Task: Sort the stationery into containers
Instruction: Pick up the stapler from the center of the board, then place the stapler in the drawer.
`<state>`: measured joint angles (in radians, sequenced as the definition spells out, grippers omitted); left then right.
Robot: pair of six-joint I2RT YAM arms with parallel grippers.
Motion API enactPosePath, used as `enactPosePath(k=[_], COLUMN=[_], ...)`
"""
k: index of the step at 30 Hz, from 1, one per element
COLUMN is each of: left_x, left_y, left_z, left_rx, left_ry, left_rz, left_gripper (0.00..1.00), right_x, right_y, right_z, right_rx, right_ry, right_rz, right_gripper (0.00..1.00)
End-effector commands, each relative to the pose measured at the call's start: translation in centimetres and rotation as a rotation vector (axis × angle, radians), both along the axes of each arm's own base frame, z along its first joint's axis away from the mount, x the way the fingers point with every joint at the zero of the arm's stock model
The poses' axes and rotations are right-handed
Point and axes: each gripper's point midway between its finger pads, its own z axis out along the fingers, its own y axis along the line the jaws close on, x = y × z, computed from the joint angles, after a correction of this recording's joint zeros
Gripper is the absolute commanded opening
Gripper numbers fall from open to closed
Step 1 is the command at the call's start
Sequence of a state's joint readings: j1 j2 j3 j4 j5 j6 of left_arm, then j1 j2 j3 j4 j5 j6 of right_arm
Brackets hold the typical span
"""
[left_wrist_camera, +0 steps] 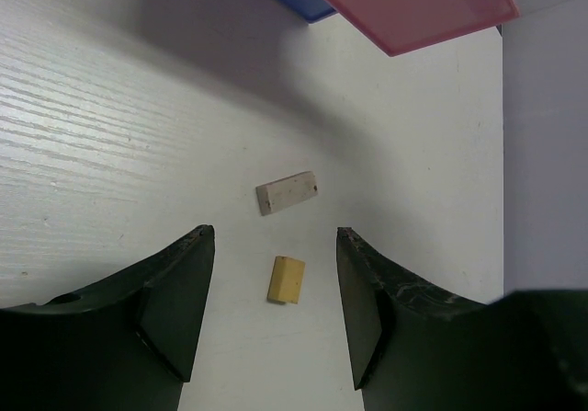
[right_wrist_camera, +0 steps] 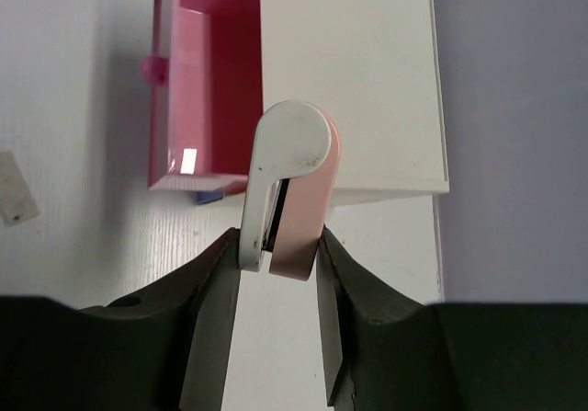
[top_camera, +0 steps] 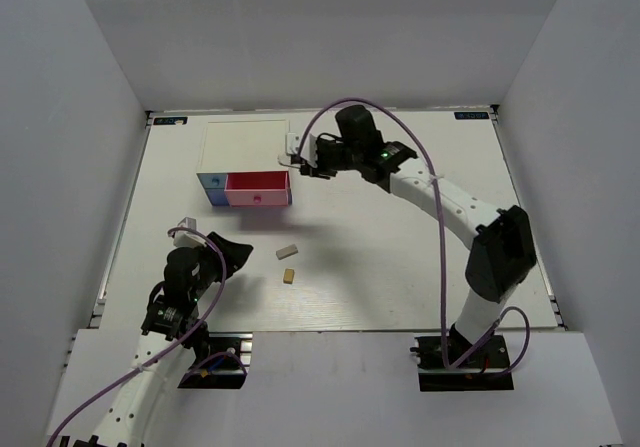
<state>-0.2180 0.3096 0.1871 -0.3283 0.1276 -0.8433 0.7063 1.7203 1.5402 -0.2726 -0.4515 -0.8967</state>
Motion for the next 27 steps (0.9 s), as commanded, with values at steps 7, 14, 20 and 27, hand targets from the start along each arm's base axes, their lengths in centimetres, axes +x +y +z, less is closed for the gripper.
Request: enactPosePath(k=[7,14,20,27], left_x=[0.1,0.0,0.1,0.0], left_y=[0.2,0.1,0.1,0.1], left_z=[0.2,0.2,-0.3,-0.3], left_rx=[-0.011,-0.021,-0.018,-0.018], left_ry=[-0.018,-0.024,-0.012,-0.012], left_rz=[0.015,0.018,0.018,0.018], left_gripper=[0.66,0.66,0.66,0.66], right_x=[2.5,0.5,-0.4,0.2], right_y=[6.5,7.7,8.2,8.8], right_z=[2.1,1.0,-0.6,-1.4], right_rx=[0.059,0.012,-0.036,-0.068], right_ry=[-0.087,-0.102,-0.113,-0.127], right_rz=[-0.042,0.021,0.049,0.033], right_gripper=[0.33,0.36,0.38,0.43])
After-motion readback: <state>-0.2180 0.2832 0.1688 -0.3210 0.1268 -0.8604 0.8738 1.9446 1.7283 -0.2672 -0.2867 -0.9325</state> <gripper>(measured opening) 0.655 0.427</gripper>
